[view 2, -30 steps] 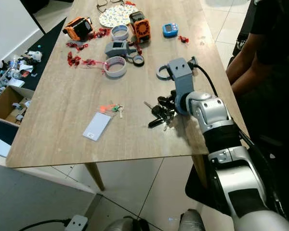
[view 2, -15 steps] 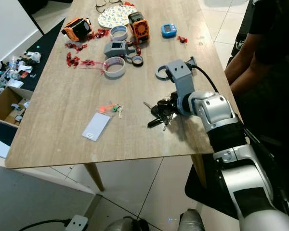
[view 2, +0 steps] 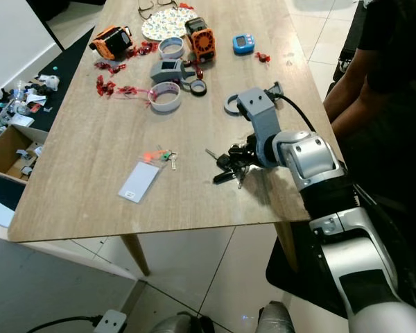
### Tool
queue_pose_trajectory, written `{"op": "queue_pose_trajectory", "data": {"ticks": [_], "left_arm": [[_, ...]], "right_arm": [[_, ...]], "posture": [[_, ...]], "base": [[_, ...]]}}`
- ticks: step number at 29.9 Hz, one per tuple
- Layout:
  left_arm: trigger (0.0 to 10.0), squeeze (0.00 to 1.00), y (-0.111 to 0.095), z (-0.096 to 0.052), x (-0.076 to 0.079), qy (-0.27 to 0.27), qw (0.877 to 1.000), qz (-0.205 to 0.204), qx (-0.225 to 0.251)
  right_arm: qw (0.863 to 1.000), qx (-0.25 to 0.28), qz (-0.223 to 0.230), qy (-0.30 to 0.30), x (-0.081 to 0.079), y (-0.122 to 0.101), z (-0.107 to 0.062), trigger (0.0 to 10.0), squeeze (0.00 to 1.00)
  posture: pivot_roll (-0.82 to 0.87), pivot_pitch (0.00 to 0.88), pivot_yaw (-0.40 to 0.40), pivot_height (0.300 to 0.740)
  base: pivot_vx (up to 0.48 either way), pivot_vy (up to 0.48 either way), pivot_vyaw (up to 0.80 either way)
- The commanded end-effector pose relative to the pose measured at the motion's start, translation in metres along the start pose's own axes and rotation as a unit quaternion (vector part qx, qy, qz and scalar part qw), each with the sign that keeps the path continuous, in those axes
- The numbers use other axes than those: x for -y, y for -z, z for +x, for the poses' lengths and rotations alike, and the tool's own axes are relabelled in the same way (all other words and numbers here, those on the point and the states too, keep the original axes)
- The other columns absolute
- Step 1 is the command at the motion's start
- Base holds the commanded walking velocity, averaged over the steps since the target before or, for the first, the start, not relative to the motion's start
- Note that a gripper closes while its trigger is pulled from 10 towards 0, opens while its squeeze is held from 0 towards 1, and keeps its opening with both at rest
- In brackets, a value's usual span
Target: Hang keys on a hook
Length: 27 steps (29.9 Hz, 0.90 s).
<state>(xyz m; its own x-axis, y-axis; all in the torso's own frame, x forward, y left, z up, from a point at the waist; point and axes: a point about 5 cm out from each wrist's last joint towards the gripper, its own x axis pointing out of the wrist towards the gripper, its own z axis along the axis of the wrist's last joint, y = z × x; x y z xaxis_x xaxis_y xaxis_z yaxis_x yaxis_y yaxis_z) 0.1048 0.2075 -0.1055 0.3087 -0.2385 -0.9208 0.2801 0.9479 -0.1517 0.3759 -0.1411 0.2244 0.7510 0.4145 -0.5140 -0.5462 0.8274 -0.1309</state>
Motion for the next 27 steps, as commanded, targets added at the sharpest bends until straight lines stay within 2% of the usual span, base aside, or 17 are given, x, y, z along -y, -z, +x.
{"op": "queue_pose_trajectory", "data": {"ticks": [1,2,3,15,16,18,19,23,26,27], "left_arm": [[10.0,0.00,0.013,0.001,0.010,0.025,0.999,0.002,-0.024],[10.0,0.00,0.013,0.001,0.010,0.025,0.999,0.002,-0.024],[10.0,0.00,0.013,0.001,0.010,0.025,0.999,0.002,-0.024],[10.0,0.00,0.013,0.001,0.011,0.028,0.999,-0.001,-0.023],[10.0,0.00,0.013,0.001,0.011,0.028,0.999,-0.001,-0.023],[10.0,0.00,0.013,0.001,0.010,0.027,0.999,-0.002,-0.021],[10.0,0.00,0.012,0.001,0.010,0.027,0.999,-0.002,-0.021],[10.0,0.00,0.012,0.002,0.010,0.026,0.999,-0.003,-0.020],[10.0,0.00,0.011,0.002,0.010,0.025,1.000,-0.004,-0.019],[10.0,0.00,0.011,0.002,0.010,0.025,1.000,-0.004,-0.019]], "right_arm": [[0.998,-0.060,0.020,-0.002,0.000,0.024,0.006,4.4,0.00],[0.998,-0.060,0.020,-0.003,0.000,0.024,0.006,0.4,0.00],[0.998,-0.059,0.019,-0.003,0.000,0.024,0.006,0.0,0.00],[0.998,-0.052,0.016,0.003,0.001,0.022,0.005,0.0,0.00],[0.999,-0.048,0.017,0.008,0.002,0.021,0.005,0.6,0.00],[0.999,-0.028,0.018,0.024,0.006,0.017,0.005,7.8,0.00],[0.999,-0.016,0.012,0.032,0.007,0.014,0.005,10.0,0.00],[0.999,-0.002,0.023,0.043,0.009,0.012,0.005,10.0,0.00],[0.996,0.062,0.043,0.051,0.014,-0.002,0.001,10.0,0.00],[0.996,0.062,0.043,0.051,0.014,-0.002,0.001,10.0,0.00]], "posture": [[-0.16,0.245,0.118,0.740],[-0.16,0.245,0.118,0.740],[-0.16,0.245,0.118,0.740],[-0.16,0.245,0.118,0.740],[-0.16,0.245,0.118,0.740],[-0.16,0.245,0.119,0.740],[-0.16,0.245,0.119,0.740],[-0.15,0.243,0.118,0.740],[-0.15,0.238,0.119,0.740],[-0.15,0.238,0.119,0.740]], "base": [[0.000,0.000,0.00],[0.000,0.000,0.00],[0.000,0.000,0.00],[0.000,0.000,0.00],[0.000,0.000,0.00],[0.000,0.000,0.00],[0.000,0.000,0.00],[0.000,0.000,0.00],[0.000,0.000,0.00],[0.000,0.000,0.00]]}}
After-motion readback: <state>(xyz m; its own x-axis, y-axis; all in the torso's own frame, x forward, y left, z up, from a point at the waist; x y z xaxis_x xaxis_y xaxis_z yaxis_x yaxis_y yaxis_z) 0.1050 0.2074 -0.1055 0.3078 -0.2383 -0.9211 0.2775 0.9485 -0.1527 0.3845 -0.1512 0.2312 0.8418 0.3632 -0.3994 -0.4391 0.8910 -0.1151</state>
